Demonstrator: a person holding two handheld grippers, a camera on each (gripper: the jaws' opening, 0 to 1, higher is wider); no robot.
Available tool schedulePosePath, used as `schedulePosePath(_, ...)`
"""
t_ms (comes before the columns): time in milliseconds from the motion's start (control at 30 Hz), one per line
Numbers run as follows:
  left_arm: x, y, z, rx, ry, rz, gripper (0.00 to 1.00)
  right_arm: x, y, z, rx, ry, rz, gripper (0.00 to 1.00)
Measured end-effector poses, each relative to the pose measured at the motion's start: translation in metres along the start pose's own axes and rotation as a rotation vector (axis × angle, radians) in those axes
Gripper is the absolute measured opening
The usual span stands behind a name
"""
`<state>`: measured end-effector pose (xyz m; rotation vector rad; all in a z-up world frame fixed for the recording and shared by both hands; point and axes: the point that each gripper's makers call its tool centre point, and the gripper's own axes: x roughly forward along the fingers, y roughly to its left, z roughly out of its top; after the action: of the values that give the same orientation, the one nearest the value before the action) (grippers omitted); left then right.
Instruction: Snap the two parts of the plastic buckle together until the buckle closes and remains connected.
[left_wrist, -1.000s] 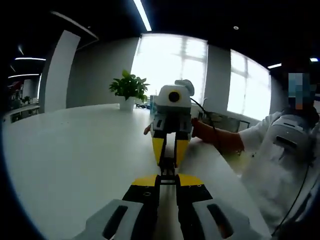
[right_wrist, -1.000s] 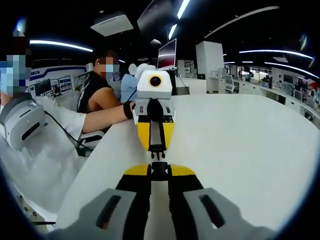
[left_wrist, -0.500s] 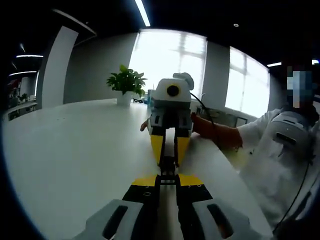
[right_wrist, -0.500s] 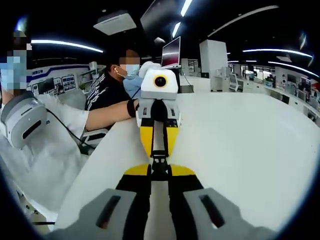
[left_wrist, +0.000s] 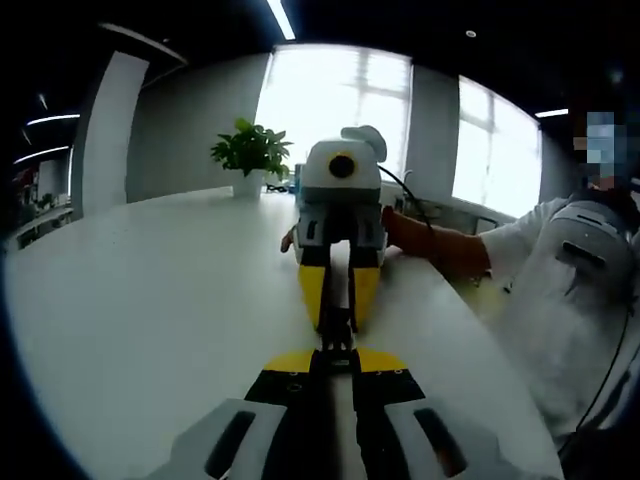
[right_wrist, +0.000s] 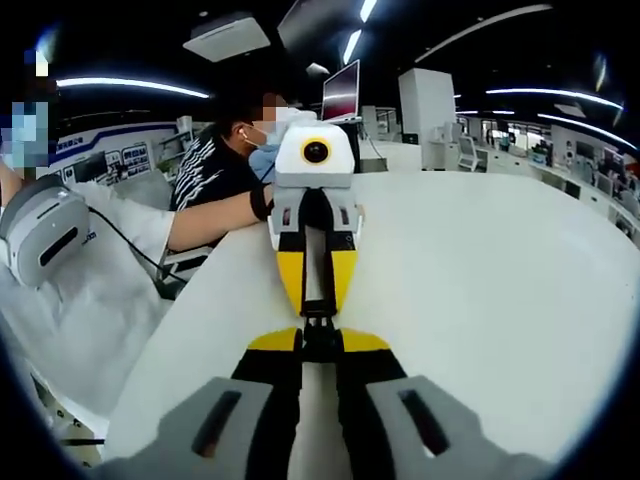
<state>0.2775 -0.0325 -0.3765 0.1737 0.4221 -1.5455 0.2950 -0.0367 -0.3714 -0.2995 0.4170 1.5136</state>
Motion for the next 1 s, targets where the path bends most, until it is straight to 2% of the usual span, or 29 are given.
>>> schedulePosePath(33, 0.0, 0.0, 0.0, 0.018, 0.0, 0.001, 0.11, 0.001, -0.001, -0.005, 0.01, 0.022, -0.007, 0.11)
schedulePosePath(167, -0.001, 0.001, 0.0, -0.007, -0.009, -0.004, 0.11, 0.003, -0.001, -0.002, 0.007, -0.003, -0.005, 0.11)
schedulePosePath(300, -0.003, 0.003, 0.0, 0.013, -0.008, -0.001, 0.11, 0.005, -0.001, -0.002, -0.005, 0.004, -0.01, 0.11)
schedulePosePath(1000, -0.008, 0.012, 0.0, 0.012, -0.007, 0.002, 0.1, 0.004, -0.001, -0.001, -0.019, 0.007, -0.018, 0.1)
